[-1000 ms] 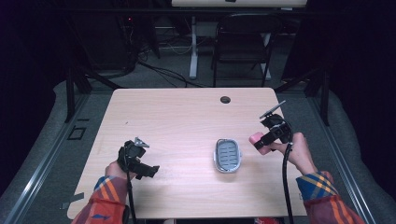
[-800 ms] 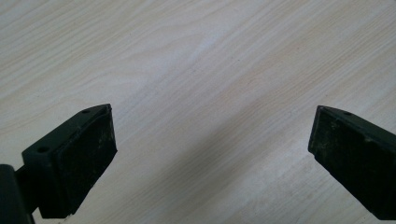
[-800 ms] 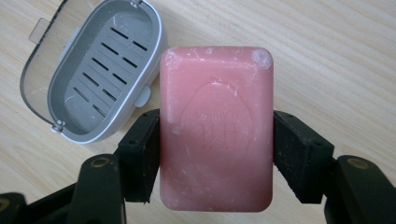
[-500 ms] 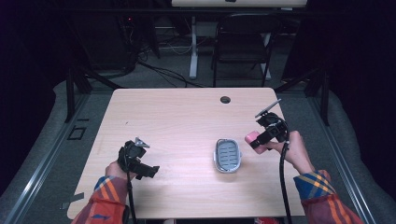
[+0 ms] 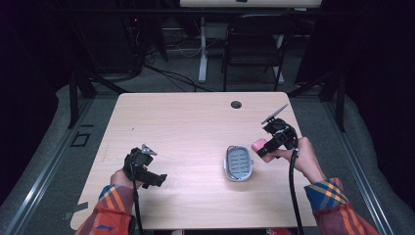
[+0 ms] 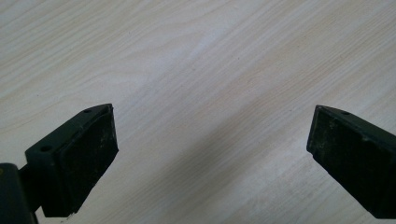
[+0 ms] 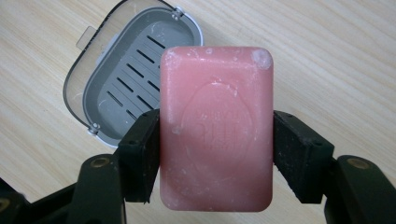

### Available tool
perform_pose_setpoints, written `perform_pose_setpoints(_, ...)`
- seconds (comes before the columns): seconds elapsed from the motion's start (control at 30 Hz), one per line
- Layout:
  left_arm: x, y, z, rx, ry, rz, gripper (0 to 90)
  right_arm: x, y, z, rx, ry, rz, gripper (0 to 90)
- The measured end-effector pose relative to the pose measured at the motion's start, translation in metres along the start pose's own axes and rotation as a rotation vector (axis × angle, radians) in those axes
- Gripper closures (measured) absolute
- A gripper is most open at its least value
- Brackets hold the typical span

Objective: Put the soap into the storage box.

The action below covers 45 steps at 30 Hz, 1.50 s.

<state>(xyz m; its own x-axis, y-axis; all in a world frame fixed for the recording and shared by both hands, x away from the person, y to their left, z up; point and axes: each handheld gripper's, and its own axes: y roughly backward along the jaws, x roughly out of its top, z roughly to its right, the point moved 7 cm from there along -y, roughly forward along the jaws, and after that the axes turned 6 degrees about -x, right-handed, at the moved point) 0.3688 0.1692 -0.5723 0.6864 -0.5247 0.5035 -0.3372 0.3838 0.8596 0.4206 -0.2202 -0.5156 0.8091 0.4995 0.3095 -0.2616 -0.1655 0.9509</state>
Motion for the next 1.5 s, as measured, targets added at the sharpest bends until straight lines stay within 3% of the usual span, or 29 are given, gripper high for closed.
perform_pose_setpoints(0.37, 0.0, 0.0, 0.0, -0.001, 0.001, 0.002, 1.6, 0.005, -0.004, -0.013, 0.013, 0.02, -0.019, 36.9)
perform_pose_setpoints(0.4, 0.0, 0.0, 0.0, -0.001, 0.001, 0.003, 1.7, 0.006, -0.005, -0.015, 0.032, 0.022, -0.009, 36.9)
perform_pose_setpoints(0.43, 0.0, 0.001, 0.0, -0.002, 0.0, 0.002, 1.6, 0.006, -0.005, -0.014, 0.015, 0.03, -0.017, 36.9)
perform_pose_setpoints(0.53, 0.0, 0.0, 0.0, 0.002, 0.004, 0.007, 1.7, 0.007, -0.008, -0.018, 0.023, 0.016, -0.018, 36.9)
perform_pose_setpoints(0.57, -0.001, 0.001, 0.0, 0.002, 0.004, 0.003, 1.6, 0.007, -0.008, -0.018, 0.027, 0.039, -0.027, 36.9)
perform_pose_setpoints(0.93, -0.002, 0.002, -0.001, 0.004, 0.008, 0.006, 1.6, 0.012, -0.023, -0.029, 0.02, 0.052, -0.057, 36.9)
perform_pose_setpoints(1.27, -0.003, 0.002, -0.001, 0.004, 0.013, 0.006, 1.7, 0.014, -0.037, -0.038, 0.004, 0.053, -0.093, 36.8)
perform_pose_setpoints(1.5, -0.003, 0.002, -0.001, 0.001, 0.009, 0.004, 1.7, 0.014, -0.045, -0.041, -0.004, 0.017, -0.092, 36.8)
